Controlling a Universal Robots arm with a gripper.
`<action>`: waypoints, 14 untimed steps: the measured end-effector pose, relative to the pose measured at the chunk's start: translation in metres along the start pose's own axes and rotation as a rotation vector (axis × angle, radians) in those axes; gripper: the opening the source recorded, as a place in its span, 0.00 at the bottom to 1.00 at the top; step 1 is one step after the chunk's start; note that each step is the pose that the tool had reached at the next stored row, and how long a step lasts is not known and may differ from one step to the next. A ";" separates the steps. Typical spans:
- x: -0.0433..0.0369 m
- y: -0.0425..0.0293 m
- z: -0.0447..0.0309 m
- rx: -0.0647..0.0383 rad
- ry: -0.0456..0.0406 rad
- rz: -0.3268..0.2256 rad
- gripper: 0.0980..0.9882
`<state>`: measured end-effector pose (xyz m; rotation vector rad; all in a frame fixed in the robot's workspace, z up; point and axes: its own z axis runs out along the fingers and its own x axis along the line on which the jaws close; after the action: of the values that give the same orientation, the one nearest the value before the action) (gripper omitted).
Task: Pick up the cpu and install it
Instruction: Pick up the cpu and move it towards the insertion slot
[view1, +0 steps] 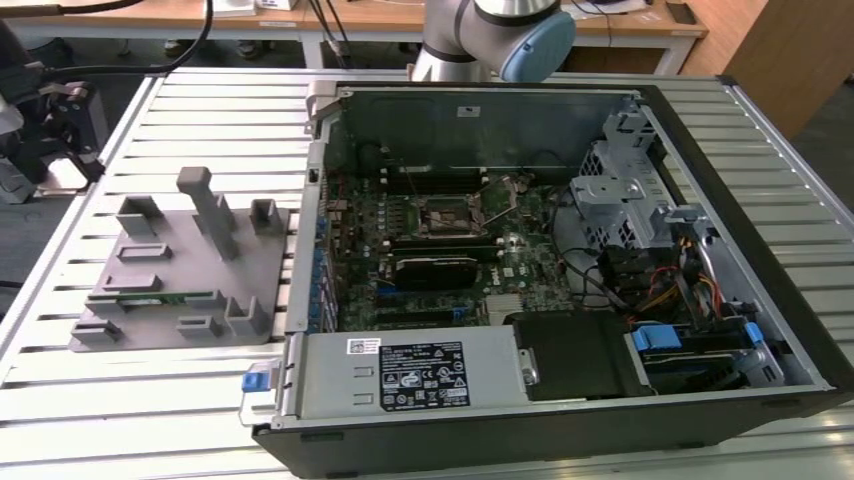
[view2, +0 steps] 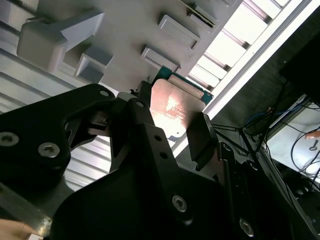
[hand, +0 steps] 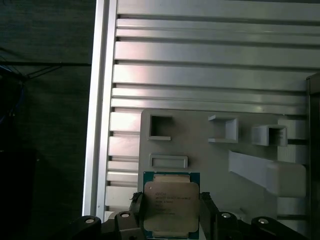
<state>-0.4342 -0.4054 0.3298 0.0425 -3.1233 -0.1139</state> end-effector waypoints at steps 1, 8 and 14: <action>0.0000 0.0002 -0.0009 0.000 0.0000 0.000 0.48; 0.0001 0.0011 -0.0076 0.000 0.0000 0.000 0.48; 0.0002 0.0021 -0.0138 0.000 0.0000 0.000 0.48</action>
<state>-0.4342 -0.4043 0.3437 0.0425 -3.1233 -0.1139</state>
